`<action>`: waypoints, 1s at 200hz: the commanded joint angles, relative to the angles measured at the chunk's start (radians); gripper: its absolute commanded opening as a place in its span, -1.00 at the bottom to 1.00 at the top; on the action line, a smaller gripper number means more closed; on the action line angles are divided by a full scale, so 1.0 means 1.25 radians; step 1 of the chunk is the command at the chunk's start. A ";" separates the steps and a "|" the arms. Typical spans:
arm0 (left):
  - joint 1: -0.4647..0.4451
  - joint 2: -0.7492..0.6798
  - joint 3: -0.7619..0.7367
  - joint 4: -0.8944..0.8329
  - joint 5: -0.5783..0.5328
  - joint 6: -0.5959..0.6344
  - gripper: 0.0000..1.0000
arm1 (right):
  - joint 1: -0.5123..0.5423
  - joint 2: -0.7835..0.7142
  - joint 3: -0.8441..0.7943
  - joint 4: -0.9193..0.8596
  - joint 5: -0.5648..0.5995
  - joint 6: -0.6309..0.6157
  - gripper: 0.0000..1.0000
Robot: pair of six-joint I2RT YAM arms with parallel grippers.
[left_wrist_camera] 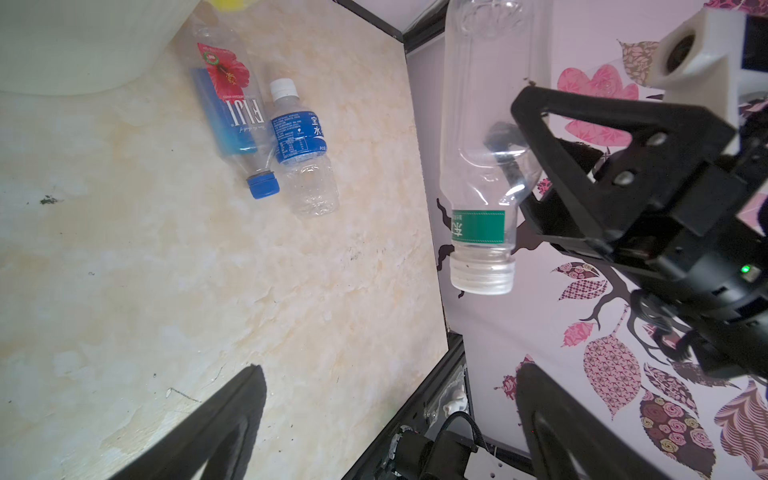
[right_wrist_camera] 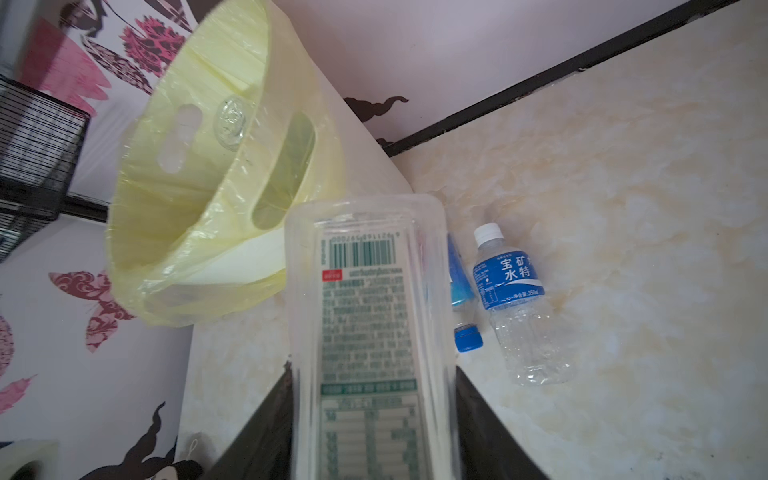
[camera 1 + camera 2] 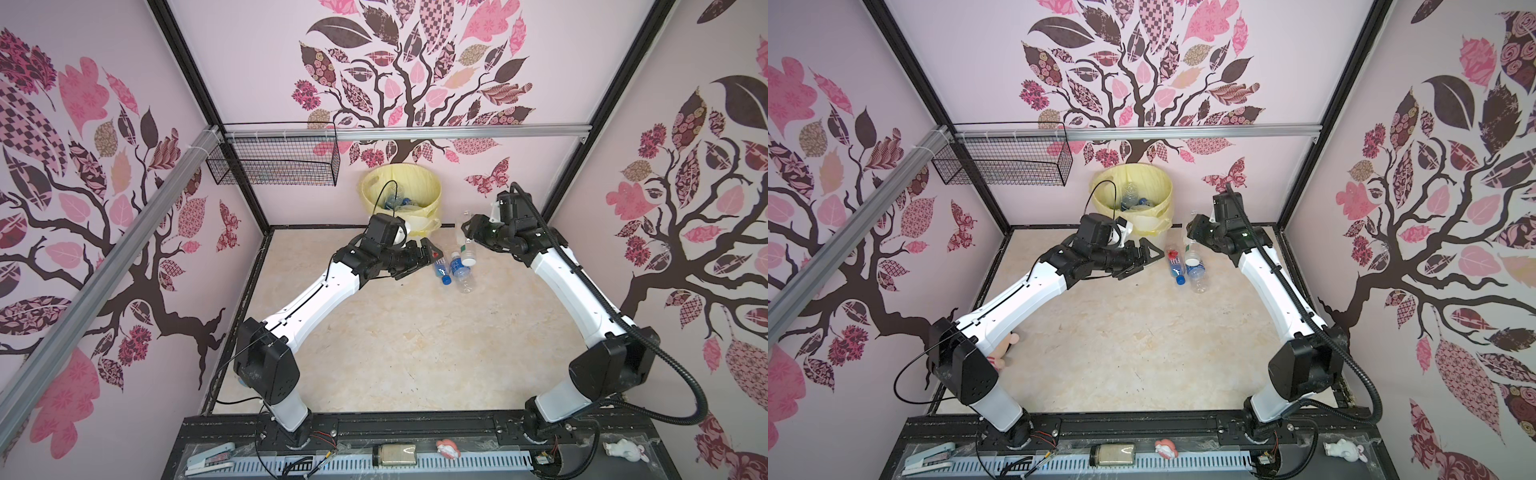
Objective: Throw the plastic bottles in the bin
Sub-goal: 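Lift the clear bottle with the right gripper toward the left gripper, then close left gripper on the bottle's capped end while right gripper releases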
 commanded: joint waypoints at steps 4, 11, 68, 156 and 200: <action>-0.013 0.006 0.025 0.035 -0.027 0.010 0.94 | 0.003 -0.059 -0.002 0.008 -0.024 0.070 -0.15; -0.013 0.006 0.025 0.040 -0.033 0.007 0.94 | 0.003 -0.061 0.002 0.009 -0.034 0.078 -0.15; -0.019 0.021 0.054 0.101 -0.026 -0.034 0.93 | 0.033 -0.058 0.032 0.006 -0.034 0.108 -0.15; -0.057 0.071 0.103 0.122 -0.009 -0.046 0.79 | 0.056 -0.019 0.060 0.020 -0.026 0.129 -0.15; -0.058 0.094 0.125 0.120 -0.008 -0.043 0.65 | 0.068 0.007 0.092 0.023 -0.027 0.130 -0.15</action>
